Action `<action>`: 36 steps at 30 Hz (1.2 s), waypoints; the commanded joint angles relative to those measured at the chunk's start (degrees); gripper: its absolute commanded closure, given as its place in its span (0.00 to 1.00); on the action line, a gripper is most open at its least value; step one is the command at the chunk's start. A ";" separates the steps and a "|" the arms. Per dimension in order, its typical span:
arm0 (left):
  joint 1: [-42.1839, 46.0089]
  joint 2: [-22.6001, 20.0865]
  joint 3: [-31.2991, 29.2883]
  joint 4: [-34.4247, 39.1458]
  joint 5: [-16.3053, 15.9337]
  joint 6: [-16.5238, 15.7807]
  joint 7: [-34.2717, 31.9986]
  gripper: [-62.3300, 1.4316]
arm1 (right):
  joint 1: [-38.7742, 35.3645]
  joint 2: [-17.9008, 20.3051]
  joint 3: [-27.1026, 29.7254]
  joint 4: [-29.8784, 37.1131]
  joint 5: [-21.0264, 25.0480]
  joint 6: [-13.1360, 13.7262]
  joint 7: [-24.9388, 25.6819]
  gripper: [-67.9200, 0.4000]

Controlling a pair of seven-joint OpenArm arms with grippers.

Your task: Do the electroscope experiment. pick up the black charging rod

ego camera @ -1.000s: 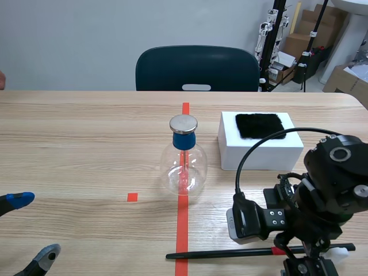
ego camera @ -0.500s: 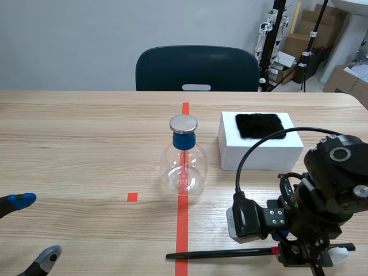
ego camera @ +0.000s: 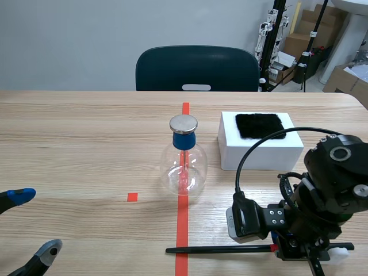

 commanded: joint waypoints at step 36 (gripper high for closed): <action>-0.02 -2.29 5.05 0.87 -7.43 1.55 1.25 0.00 | -16.74 22.34 15.52 26.01 -22.25 -9.60 16.85 0.99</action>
